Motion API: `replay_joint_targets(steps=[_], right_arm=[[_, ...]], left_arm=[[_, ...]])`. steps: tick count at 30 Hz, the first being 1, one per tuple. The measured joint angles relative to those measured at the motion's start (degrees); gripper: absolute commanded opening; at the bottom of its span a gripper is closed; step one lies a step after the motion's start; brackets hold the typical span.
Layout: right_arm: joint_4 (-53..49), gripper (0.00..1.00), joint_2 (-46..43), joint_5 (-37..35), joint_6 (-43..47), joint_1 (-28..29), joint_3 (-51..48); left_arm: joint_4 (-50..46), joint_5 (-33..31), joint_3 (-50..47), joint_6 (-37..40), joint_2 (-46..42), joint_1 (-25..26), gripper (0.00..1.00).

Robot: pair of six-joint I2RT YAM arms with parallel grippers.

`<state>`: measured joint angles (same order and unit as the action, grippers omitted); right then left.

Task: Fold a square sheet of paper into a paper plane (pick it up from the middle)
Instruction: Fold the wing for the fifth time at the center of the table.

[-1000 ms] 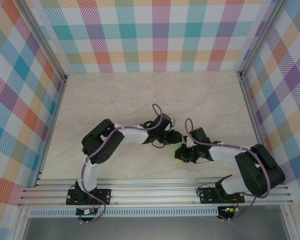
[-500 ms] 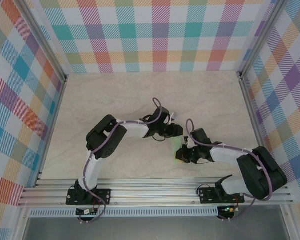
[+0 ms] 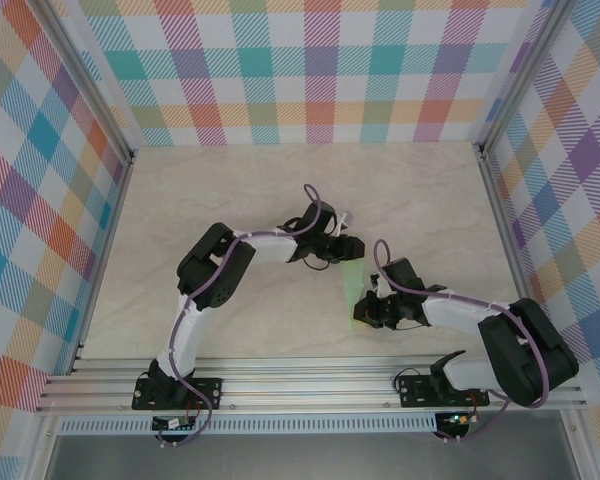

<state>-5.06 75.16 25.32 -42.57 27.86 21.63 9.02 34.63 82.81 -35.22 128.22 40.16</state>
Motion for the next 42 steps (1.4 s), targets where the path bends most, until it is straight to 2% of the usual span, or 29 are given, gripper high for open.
replay_joint_targets(steps=[8,12,15,22,26,34,42], right_arm=[[-0.6,0.08,0.8,1.4,0.7,0.0,0.5],[-2.5,0.08,3.3,3.2,3.5,0.0,2.7],[-4.3,0.08,6.3,5.1,6.6,0.0,5.1],[-7.1,0.08,11.8,8.2,12.0,0.1,9.6],[-7.9,0.08,12.2,8.2,13.1,0.3,10.2],[-7.9,0.09,12.1,7.7,13.2,0.3,10.3],[-8.0,0.1,10.3,5.5,13.0,0.5,9.7]], left_arm=[[-5.0,-1.3,7.2,2.4,2.0,-3.5,0.49],[-7.1,-2.9,6.6,3.3,-0.4,-4.0,0.49],[-8.0,-5.2,1.4,3.3,-6.5,-4.0,0.49],[-5.7,-10.4,-16.4,1.3,-27.4,-4.0,0.49],[-3.8,-11.9,-23.3,-0.9,-32.8,-3.3,0.46],[-1.8,-12.0,-27.3,-2.9,-31.0,1.9,0.42],[-1.4,-9.7,-19.7,-2.9,-20.9,3.2,0.4]])
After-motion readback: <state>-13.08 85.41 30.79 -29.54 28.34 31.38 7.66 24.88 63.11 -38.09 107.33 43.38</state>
